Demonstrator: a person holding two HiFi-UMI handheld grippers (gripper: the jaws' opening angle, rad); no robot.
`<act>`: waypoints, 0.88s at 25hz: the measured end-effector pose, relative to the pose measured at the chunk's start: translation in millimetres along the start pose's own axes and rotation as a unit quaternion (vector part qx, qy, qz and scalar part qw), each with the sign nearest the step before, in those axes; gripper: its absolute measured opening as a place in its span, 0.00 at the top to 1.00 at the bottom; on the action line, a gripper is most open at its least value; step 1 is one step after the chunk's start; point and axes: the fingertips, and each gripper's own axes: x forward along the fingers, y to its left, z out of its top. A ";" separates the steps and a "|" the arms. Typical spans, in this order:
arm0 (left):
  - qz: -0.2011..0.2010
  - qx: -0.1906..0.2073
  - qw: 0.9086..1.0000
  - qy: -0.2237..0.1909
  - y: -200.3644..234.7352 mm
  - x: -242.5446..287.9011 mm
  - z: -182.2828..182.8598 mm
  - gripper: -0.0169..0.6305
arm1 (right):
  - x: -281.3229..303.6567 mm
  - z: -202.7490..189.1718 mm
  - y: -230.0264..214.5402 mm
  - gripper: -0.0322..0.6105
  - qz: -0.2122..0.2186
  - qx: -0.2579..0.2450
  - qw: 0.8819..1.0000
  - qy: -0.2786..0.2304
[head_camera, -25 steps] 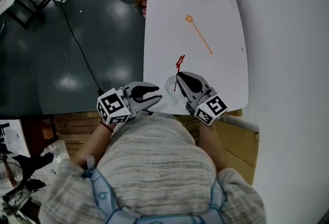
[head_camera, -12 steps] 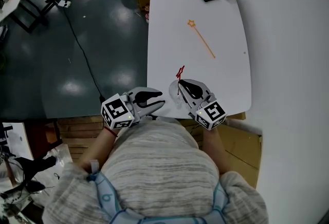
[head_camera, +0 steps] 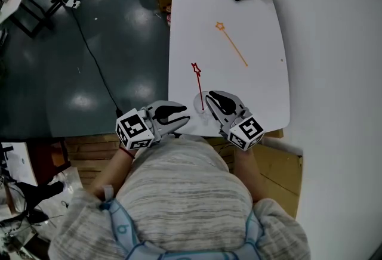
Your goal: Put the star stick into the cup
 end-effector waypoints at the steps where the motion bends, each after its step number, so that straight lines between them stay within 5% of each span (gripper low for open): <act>1: 0.000 0.000 1.000 -0.001 -0.2 -0.3 -0.1 0.79 | -2.1 4.0 -0.1 0.91 0.001 0.001 1.000 -0.006; 7: 0.003 0.000 1.000 -0.002 -0.6 1.4 -1.8 0.79 | -15.5 25.3 -22.8 0.91 -0.017 -0.004 1.000 -0.023; 22: 0.011 -0.009 1.000 -0.001 4.4 -1.7 -5.2 0.79 | 10.6 37.0 -134.0 0.91 -0.072 -0.072 0.992 0.080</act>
